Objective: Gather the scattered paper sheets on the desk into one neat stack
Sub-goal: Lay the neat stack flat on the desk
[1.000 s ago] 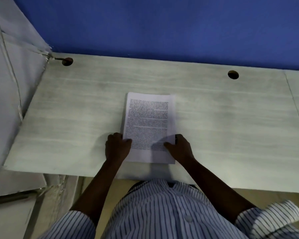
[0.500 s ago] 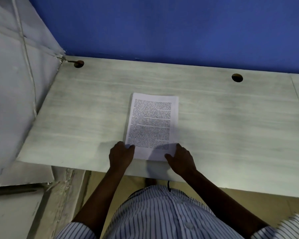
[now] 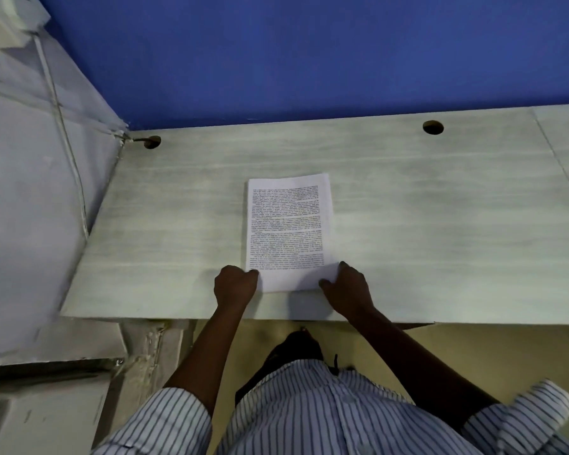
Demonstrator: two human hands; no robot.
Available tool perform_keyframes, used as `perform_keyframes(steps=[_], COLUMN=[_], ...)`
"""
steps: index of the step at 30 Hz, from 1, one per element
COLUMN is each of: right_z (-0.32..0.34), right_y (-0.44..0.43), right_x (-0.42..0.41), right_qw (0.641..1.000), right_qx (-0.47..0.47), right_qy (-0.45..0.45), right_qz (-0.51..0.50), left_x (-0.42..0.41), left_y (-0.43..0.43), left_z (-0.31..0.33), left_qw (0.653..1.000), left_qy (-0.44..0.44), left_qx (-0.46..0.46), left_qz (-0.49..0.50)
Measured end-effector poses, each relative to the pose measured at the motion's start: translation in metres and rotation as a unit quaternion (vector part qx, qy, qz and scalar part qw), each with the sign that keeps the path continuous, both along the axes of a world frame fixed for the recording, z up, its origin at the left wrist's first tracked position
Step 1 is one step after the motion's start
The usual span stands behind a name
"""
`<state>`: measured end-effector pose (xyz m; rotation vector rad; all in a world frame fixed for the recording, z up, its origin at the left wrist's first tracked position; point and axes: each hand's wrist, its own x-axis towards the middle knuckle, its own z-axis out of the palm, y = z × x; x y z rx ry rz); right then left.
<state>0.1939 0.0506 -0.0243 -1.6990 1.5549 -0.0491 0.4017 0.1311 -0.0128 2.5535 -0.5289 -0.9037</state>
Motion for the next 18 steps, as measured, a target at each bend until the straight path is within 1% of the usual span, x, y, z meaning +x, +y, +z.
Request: perform_keyframes(steps=[4,7,9,13,18], right_z=[-0.001,-0.002,-0.003,-0.003,-0.006], right_y=[0.006,0.009,0.012,0.013,0.019], right_x=[-0.007,-0.009,-0.007,0.001,0.007], right_qw=[0.999,0.993,0.988,0.989,0.992], right_qx=[-0.018,-0.053,-0.076,-0.087,-0.082], right_qy=[-0.016,0.027,0.052,0.058,0.059], right_qz=[0.036,0.102,0.12,0.102,0.075], left_x=[0.002,0.001,-0.002,0.004,0.014], left_y=[0.003,0.0,-0.001,-0.004,-0.006], left_z=[0.002,0.001,0.001,0.0,-0.004], left_qw=[1.0,0.999,0.999,0.999,0.995], left_qy=[-0.004,-0.025,-0.035,-0.028,-0.051], left_qx=[-0.003,-0.01,-0.012,-0.004,-0.008], left_qz=[-0.009,-0.028,-0.034,-0.04,-0.082])
